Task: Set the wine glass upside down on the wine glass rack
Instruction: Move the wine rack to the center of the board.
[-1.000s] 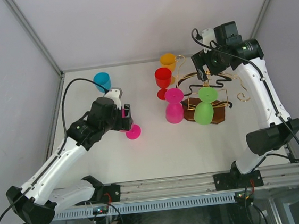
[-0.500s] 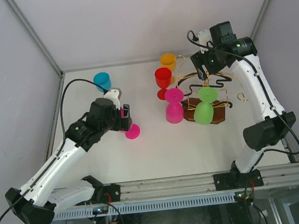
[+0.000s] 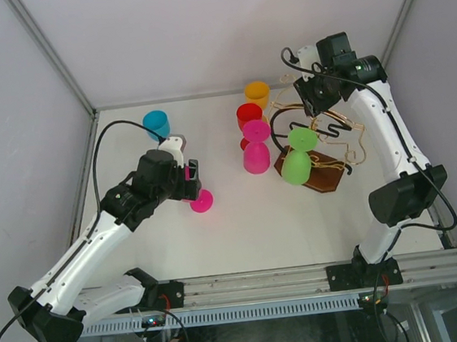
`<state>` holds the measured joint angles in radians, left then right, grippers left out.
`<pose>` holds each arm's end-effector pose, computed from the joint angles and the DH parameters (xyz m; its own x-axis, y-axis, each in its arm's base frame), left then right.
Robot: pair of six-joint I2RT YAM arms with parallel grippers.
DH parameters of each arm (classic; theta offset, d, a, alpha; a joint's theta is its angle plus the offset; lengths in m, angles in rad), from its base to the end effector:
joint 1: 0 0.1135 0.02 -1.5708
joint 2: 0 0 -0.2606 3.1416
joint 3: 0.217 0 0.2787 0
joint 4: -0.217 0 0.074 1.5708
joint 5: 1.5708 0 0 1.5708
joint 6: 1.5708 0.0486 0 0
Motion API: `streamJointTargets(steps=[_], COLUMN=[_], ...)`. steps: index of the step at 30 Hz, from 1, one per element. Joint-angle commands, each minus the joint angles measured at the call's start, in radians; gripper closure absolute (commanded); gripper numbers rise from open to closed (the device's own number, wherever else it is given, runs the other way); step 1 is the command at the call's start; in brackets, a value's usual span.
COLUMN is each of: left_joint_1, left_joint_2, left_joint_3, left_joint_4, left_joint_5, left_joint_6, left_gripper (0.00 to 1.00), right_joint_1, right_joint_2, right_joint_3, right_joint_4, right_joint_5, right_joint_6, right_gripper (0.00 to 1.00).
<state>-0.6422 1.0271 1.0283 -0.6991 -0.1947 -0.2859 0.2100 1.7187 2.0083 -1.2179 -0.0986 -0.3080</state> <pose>0.2062 -0.1425 0.3187 -0.6259 0.1227 -0.7702 0.3048 0.9475 -0.0968 0.3662 0.0829 0.4085 -0.6658 -0.4504 -0.5949 -0.4900 0.8652 -0.1065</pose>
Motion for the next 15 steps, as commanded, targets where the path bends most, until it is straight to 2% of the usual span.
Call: streamJointTargets(steps=[1,15], left_joint_1=[-0.002,-0.002], left_joint_2=[-0.002,0.009], left_joint_3=[-0.004,0.007], left_joint_4=[0.018,0.010], left_joint_5=[-0.013,-0.015], left_joint_6=[0.023,0.031], left_gripper=[0.22,0.22], right_joint_1=[-0.001,0.014], right_joint_2=[-0.003,0.014], right_joint_3=[-0.013,-0.059], right_joint_4=[0.081,0.216], right_joint_5=[0.022,0.009], right_joint_6=[0.000,-0.088], right_gripper=[0.64,0.75])
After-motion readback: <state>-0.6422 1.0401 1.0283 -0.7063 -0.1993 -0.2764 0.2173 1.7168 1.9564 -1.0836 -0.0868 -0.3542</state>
